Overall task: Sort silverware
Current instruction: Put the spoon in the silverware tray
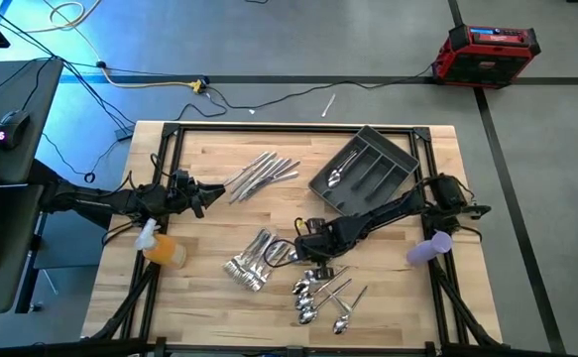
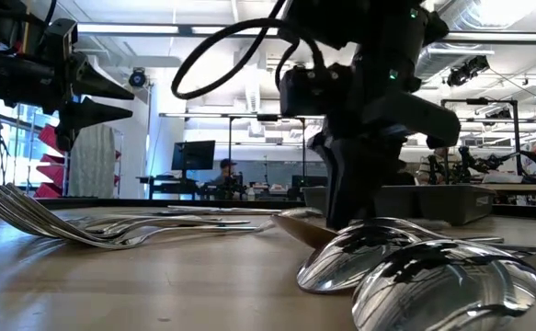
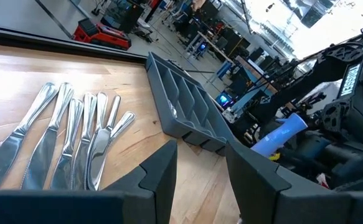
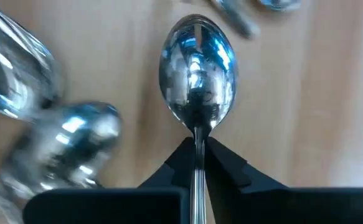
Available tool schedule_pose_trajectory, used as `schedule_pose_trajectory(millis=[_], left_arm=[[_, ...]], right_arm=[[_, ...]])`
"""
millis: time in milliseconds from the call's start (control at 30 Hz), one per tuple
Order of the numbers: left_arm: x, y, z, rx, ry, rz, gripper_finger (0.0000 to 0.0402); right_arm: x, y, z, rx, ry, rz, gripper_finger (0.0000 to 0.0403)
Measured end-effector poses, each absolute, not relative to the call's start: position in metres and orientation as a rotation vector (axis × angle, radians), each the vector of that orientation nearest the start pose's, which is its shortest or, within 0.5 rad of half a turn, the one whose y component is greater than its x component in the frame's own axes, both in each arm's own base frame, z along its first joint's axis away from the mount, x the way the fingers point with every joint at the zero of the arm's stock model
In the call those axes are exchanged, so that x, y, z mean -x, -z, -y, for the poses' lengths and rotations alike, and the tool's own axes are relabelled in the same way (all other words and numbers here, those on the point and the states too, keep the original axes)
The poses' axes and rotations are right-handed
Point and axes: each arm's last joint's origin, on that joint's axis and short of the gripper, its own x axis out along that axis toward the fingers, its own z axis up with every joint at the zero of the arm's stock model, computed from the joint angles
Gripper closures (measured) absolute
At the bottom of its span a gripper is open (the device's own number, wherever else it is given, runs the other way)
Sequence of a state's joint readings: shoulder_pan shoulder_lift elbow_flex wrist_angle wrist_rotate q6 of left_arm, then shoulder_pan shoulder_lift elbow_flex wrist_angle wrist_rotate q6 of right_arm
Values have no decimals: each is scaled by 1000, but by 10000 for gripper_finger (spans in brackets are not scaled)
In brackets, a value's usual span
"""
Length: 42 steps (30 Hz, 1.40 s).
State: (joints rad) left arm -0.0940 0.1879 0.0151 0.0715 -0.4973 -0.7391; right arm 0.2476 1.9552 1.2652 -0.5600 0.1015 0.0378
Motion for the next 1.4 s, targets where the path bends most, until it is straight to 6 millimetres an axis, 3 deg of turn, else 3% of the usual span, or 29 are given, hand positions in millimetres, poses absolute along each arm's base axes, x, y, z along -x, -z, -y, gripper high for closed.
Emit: schedule_pose_trajectory(millis=[200, 333, 533, 733, 933, 1100, 1233, 1400], left_arm=[[-106, -160, -4, 697, -422, 50, 283], [-107, -159, -4, 694, -424, 42, 283], [-107, -158, -4, 691, -428, 32, 283], [-108, -158, -4, 690, -430, 28, 283], [-108, -158, -4, 690, -429, 28, 283], [-108, -158, -4, 690, -430, 28, 283], [-108, -158, -4, 689, -430, 26, 283], [-108, -158, -4, 690, -430, 26, 283]], right_arm=[[-361, -213, -54, 612, -131, -1171, 400], [-346, -242, -4, 779, -171, -1209, 401], [-325, -239, 86, 697, -223, -1354, 402], [-316, -218, 136, 651, -317, -1396, 398], [-314, -193, 160, 585, -318, -1472, 379], [-312, -190, 168, 632, -244, -1552, 357], [-310, -202, 169, 697, -159, -1621, 319], [-312, -238, 152, 631, -70, -1594, 274]])
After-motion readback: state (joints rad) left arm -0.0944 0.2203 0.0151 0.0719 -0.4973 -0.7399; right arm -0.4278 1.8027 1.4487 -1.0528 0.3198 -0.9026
